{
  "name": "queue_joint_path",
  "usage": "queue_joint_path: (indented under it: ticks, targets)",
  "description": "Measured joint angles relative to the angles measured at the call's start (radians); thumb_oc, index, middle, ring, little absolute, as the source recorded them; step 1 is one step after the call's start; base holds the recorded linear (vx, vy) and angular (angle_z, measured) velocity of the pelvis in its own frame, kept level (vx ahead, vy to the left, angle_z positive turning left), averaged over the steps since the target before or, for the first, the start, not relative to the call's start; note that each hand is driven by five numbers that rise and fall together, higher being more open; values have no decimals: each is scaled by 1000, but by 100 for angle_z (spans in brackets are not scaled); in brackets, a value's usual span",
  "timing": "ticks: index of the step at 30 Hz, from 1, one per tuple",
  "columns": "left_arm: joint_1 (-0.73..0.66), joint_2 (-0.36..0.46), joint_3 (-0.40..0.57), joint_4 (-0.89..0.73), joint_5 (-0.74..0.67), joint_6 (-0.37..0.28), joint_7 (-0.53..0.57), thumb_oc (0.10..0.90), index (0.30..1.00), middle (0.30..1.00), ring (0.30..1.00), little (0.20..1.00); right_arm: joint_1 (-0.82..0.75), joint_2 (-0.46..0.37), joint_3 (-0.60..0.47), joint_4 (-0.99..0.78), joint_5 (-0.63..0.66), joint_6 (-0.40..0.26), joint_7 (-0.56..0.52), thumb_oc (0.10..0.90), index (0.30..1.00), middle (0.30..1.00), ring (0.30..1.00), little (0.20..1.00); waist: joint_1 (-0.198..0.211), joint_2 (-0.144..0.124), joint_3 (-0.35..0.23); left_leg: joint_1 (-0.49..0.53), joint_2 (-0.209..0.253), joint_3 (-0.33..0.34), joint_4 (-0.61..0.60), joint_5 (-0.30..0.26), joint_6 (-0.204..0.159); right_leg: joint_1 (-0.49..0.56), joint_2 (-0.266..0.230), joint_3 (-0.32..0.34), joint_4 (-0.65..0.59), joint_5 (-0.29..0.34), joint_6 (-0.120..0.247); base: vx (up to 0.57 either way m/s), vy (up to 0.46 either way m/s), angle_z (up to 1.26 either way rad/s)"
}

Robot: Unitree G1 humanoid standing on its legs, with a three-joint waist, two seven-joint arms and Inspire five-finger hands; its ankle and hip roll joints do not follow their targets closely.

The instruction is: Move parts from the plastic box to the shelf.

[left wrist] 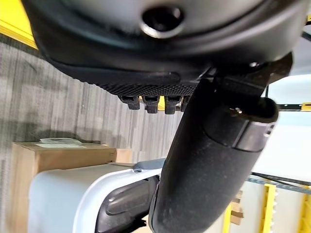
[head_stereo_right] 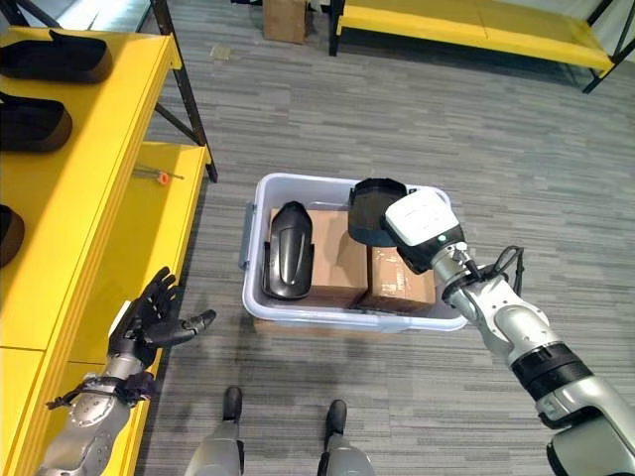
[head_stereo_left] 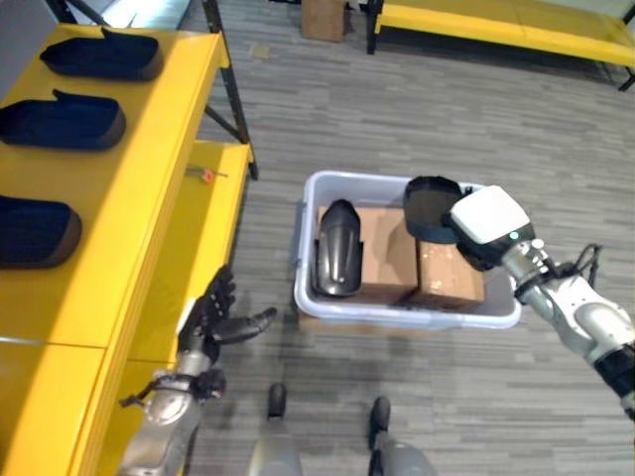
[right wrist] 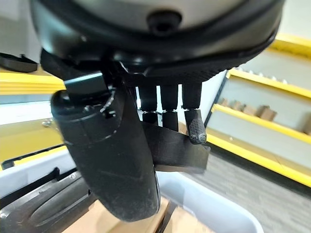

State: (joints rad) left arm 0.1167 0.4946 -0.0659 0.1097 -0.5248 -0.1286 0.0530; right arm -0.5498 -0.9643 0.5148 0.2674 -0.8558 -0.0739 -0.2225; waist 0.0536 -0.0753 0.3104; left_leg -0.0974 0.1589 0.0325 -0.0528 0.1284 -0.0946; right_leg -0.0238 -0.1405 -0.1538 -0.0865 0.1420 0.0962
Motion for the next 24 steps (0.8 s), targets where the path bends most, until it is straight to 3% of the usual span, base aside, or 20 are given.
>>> queue_joint_path:
  ticks: [9, 15, 17, 20, 21, 22, 24]
  targets:
    - [67, -10, 26, -1, 32, 20, 2, 900, 1000, 1000, 1000, 1000, 62, -11, -61, -111, -7, -25, 1, 400, 300, 300, 300, 300, -1, 8, -43, 54, 26, 13, -25, 3, -6, 34, 25, 5, 0, -11, -10, -9, -63, -5]
    - [68, -44, 33, -2, 33, 20, 11, 900, 1000, 1000, 1000, 1000, 61, -10, -60, -116, -6, -36, 5, 400, 300, 300, 300, 300, 6, 22, -55, 58, 53, -17, -22, 12, -23, 59, 55, -27, 7, -22, -25, -84, -159, 15]
    - [67, -46, 31, -2, 33, 20, 25, 900, 1000, 1000, 1000, 1000, 56, -5, -56, -117, -6, -38, 5, 400, 300, 300, 300, 300, 6, 30, -57, 44, 79, -46, -15, 19, -38, 40, 81, -54, 57, -54, -40, -109, -196, 24]
    - [95, -48, 40, -3, 33, 20, 52, 900, 1000, 1000, 1000, 1000, -23, 1, 17, -117, -5, -52, 5, 400, 300, 300, 300, 300, 35, 48, -62, 29, 141, -63, -7, 19, -38, -5, 141, -77, 142, -104, -79, -157, -297, 1]
    - [102, -51, 37, -3, 33, 20, 54, 900, 1000, 1000, 1000, 1000, -57, 8, 36, -117, -5, -55, 4, 400, 300, 300, 300, 300, 62, 59, -62, 24, 174, -66, -8, 23, -30, -32, 165, -83, 191, -132, -102, -185, -284, 23]
    - [104, -53, 29, 2, 32, 20, 54, 900, 1000, 1000, 1000, 1000, -78, 2, 47, -117, -5, -54, 2, 400, 300, 300, 300, 300, 63, 67, -60, -14, 171, -75, 16, 72, -36, -54, 168, -117, 235, -160, -114, -190, -228, 69]
    - [68, -62, -3, 9, 32, 21, 55, 900, 1000, 1000, 1000, 1000, -86, -41, 47, -116, -5, -47, -2, 400, 300, 300, 300, 300, 56, 75, -60, -83, 147, -9, 25, 184, -45, -101, 133, -180, 307, -221, -135, -96, -109, 111]
